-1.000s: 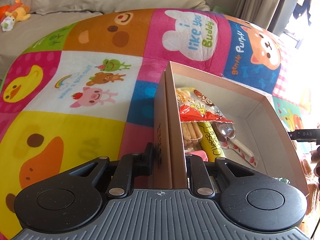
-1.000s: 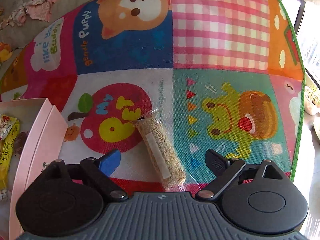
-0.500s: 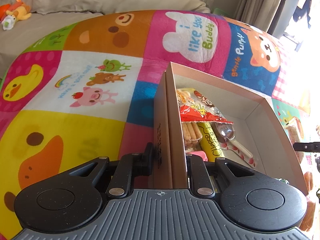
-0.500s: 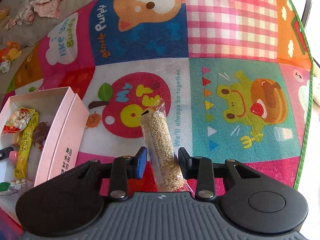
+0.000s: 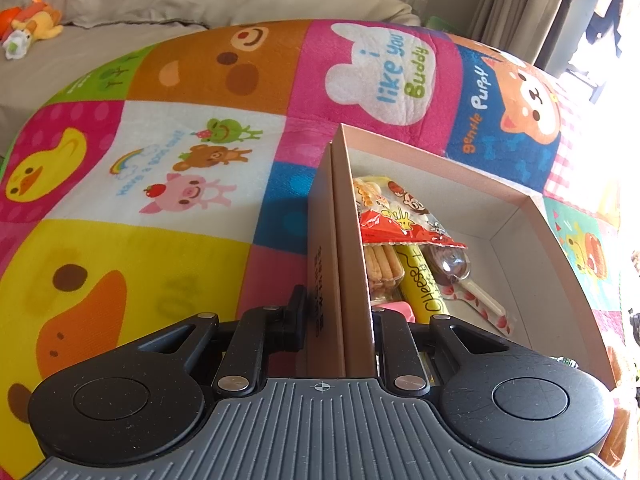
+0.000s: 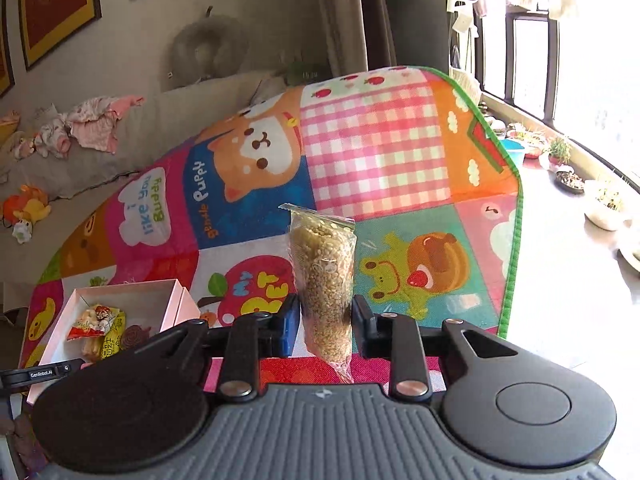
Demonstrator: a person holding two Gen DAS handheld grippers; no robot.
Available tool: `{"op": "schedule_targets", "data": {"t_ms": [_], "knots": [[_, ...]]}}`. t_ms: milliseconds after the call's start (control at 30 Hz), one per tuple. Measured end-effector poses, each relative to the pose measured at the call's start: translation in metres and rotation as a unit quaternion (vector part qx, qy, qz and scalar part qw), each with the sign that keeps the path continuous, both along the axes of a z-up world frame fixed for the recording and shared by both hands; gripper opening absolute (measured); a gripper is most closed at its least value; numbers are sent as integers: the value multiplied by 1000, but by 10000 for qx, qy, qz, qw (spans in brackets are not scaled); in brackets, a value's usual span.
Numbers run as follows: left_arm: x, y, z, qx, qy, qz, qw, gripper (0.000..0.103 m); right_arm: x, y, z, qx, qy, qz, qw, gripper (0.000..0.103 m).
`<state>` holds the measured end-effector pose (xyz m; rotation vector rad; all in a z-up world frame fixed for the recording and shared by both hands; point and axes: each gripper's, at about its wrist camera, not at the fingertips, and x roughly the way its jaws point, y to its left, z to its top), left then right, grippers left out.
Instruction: Organize objects
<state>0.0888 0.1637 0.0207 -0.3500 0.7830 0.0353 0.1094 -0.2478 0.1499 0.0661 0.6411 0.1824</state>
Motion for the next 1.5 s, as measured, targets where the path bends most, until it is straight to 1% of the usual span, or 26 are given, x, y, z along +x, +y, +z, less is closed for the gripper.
{"op": "schedule_targets", "data": {"t_ms": [33,100,200,333,367,467,533,600,800,833,1067,1133,1233,1333,1400,1500], "knots": [[0,0,0,-2,-2,-3,10000,20,-11,-3,4,-22,-46,3,10000,27],[-1,0,0,-12,-8,-2,10000,20,-32,-7,7,-83,15,42,10000,27],[-1,1,-1,-33,-21,-3,10000,21,-60,-10,-2,-224,315,18,9993,27],[-1,3,-1,-67,-24,-38,10000,21,-91,-18,-30,-308,885,-126,9955,27],[-1,3,-1,-73,-23,-44,10000,21,-93,-21,-36,-287,997,-155,9945,27],[-1,3,0,-60,-12,-52,10000,21,-96,-25,-67,-272,1498,-267,9880,27],[0,3,0,-55,-3,-58,10000,21,-91,-25,-82,-253,1620,-277,9861,28],[0,2,0,-45,7,-59,10000,21,-83,-24,-88,-189,1640,-272,9859,28],[1,2,0,-46,21,-37,10000,20,-60,-13,-105,-502,1633,-261,9849,29],[1,2,0,-42,24,-33,10000,20,-59,-14,-107,-488,1660,-271,9845,29],[0,1,1,-32,42,14,10000,20,-72,-23,-113,-181,1877,-275,9817,30],[0,1,1,-38,44,22,10000,20,-78,-24,-116,-230,1894,-363,9810,30],[0,1,1,-44,54,10,10000,20,-84,-25,-113,-333,1768,-482,9825,31],[-1,1,1,-47,53,14,10000,20,-88,-23,-101,-363,1571,-488,9857,36],[-1,1,1,-57,55,24,10000,20,-91,-18,-93,-431,1432,-443,9878,43],[-2,0,1,-58,60,26,10000,20,-94,-11,-84,-432,1293,-310,9902,56]]}}
